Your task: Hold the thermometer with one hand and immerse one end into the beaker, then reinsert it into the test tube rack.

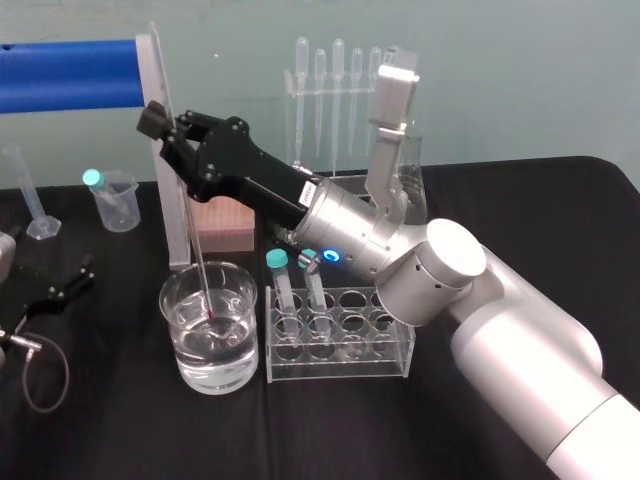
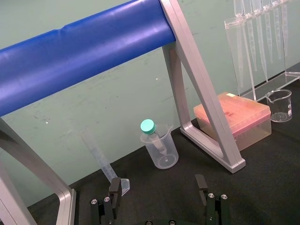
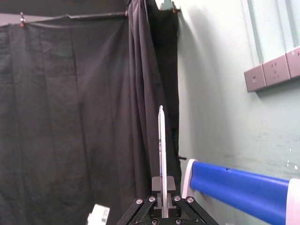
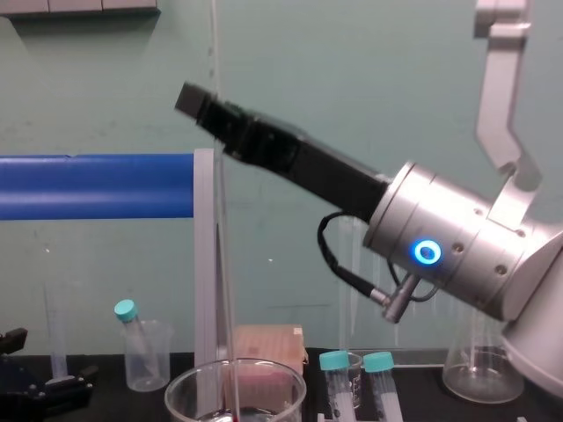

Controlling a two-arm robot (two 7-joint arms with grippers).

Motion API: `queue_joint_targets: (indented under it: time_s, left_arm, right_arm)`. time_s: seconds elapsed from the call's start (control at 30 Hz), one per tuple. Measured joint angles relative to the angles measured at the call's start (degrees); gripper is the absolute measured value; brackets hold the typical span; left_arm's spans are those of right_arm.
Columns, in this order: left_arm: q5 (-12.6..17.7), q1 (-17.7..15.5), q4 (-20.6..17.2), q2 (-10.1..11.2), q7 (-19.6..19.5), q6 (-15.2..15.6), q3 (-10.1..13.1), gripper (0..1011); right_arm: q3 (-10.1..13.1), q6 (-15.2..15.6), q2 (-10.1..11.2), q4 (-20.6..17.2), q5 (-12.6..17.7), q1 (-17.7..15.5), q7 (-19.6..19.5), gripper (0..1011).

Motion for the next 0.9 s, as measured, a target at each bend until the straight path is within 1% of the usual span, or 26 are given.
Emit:
queue_joint_targets:
  time_s: [0.03,0.27,0.53,0.9]
  left_arm:
    - [0.0,0.0,0.0,0.0,0.0,0.0,0.0,1008]
    - [0.0,0.0,0.0,0.0,0.0,0.0,0.0,1008]
    - [0.0,0.0,0.0,0.0,0.0,0.0,0.0,1008]
    - [0.0,0.0,0.0,0.0,0.0,0.0,0.0,1008]
  right_arm:
    - [-0.3,-0.2,-0.3,0.9,-0.3,0.3,0.1,56]
    - [-1.1,-1.1,-1.3,4.2,-2.0,1.3,0.3,56]
    - [-1.4,-1.8,-2.3,7.6,-3.6,2.0,0.5,56]
    - [-1.2,-1.8,-2.9,9.1,-4.4,2.0,0.8,56]
